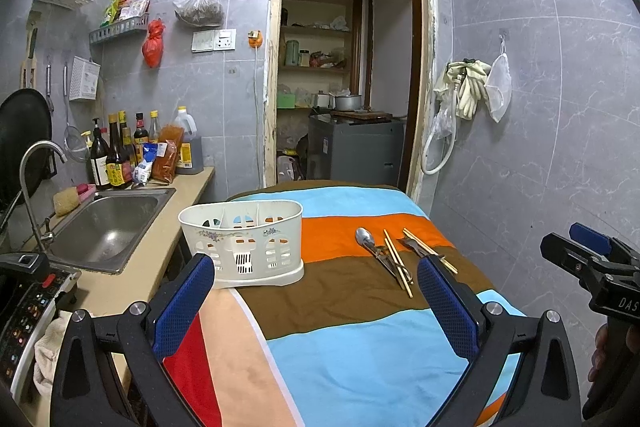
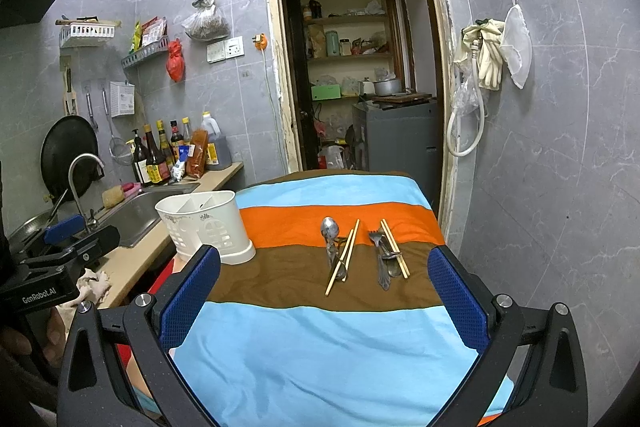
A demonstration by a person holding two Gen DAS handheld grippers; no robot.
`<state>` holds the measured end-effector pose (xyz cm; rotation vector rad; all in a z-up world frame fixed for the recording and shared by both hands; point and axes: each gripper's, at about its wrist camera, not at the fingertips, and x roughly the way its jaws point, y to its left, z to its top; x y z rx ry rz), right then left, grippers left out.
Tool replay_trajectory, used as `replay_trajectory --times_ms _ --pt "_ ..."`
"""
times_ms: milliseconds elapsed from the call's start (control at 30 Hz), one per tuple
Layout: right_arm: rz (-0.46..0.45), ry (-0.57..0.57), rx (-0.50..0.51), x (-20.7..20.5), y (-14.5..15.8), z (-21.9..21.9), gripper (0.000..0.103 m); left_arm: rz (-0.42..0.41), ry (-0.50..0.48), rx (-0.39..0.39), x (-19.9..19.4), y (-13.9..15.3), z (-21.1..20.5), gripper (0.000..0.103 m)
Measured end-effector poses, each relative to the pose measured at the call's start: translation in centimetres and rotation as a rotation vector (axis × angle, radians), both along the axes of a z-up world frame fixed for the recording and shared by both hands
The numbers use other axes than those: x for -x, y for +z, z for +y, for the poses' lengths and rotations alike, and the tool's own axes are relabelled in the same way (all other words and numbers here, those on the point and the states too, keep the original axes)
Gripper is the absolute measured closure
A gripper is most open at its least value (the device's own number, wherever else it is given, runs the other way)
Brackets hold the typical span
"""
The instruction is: Organize utensils
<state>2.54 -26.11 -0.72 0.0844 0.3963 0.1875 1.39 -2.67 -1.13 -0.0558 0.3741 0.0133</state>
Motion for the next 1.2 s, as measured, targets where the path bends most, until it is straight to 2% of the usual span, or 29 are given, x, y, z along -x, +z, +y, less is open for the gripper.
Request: replay_trajectory --times_ms 200,767,1200 --pt "0.003 -0.005 0.0 0.0 0.1 -0.5 0.001 0.005 -0.005 0.001 -0.2 0.4 -1.3 0.001" --pt "0.016 -0.046 0.029 -0.8 0.5 -0.4 0.001 0.059 -0.041 -0.009 -2.1 0.2 -0.1 0.001" --pt "0.012 -0.081 0.033 -3.8 1.4 -3.2 0.001 0.066 -0.07 -0.02 -7.1 0.4 -2.8 0.001"
